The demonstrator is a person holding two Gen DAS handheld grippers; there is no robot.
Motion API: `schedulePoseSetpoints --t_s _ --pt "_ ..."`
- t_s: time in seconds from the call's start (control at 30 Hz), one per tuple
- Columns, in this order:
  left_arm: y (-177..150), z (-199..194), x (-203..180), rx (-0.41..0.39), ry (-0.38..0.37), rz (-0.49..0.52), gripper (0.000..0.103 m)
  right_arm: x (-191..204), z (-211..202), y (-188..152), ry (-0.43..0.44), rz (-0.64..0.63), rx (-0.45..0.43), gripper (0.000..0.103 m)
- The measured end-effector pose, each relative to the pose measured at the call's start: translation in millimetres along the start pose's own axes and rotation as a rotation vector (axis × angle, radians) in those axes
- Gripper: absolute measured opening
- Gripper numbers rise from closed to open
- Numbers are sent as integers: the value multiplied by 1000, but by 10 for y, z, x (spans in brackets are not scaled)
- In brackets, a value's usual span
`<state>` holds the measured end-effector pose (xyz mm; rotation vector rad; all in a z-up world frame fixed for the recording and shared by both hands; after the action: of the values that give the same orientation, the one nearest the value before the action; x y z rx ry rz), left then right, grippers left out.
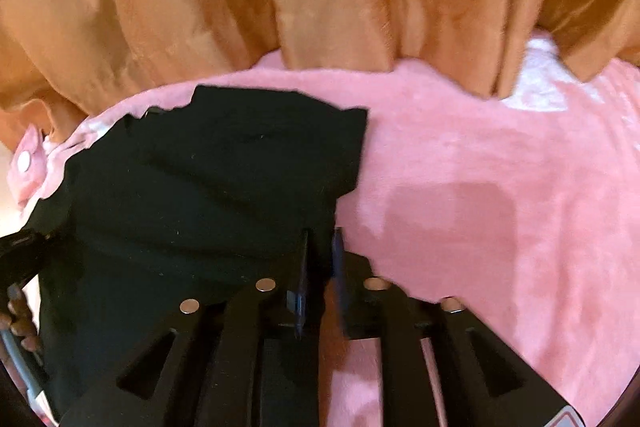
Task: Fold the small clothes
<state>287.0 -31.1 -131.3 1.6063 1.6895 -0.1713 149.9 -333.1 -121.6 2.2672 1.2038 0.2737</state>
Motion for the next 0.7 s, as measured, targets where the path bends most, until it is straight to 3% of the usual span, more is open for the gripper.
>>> schedulePoseSetpoints --t_s 0.07,0.13,0.17,0.2,0.23,0.3,0.43,0.6,0.67,0.7 --pt "48 -169 123 -20 8 -20 7 -74 -208 -30 -24 26 -48 38" --pt "126 -370 269 -52 24 -38 7 -167 -495 -46 9 60 -90 53" --pt "187 -511 390 -73 34 -57 7 -216 -630 -72 34 72 -100 55" --pt "244 -645 534 -96 45 -86 15 -131 -747 -118 72 88 -112 59" --pt "305 -796 736 -122 71 -130 33 -80 -836 -159 98 96 -119 61" --pt "393 -1037 1114 -178 122 -219 49 74 -955 -257 130 80 -125 63" --pt "501 -1555 2096 -307 227 -424 48 344 -1095 -387 118 -70 -163 63" --pt "650 -1792 2515 -396 184 -469 43 566 -1103 -496 59 -197 -220 64" --pt "710 -1781 2579 -409 186 -467 23 627 -1049 -531 69 -205 -204 64" --pt "736 -1752 2598 -404 176 -461 3 648 -1019 -544 74 -206 -195 64"
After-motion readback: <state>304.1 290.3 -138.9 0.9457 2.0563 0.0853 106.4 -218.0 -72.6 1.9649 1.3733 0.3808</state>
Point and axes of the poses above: each gripper's, at about its wrist camera, not at the fingertips, and z roughly the way its jaws point, x to its left, y to its top, the point moved 8 cm from there along z, roughly the way its jaws point, and after that the axes turned 14 degrees about -y, right-handed, at the moved point
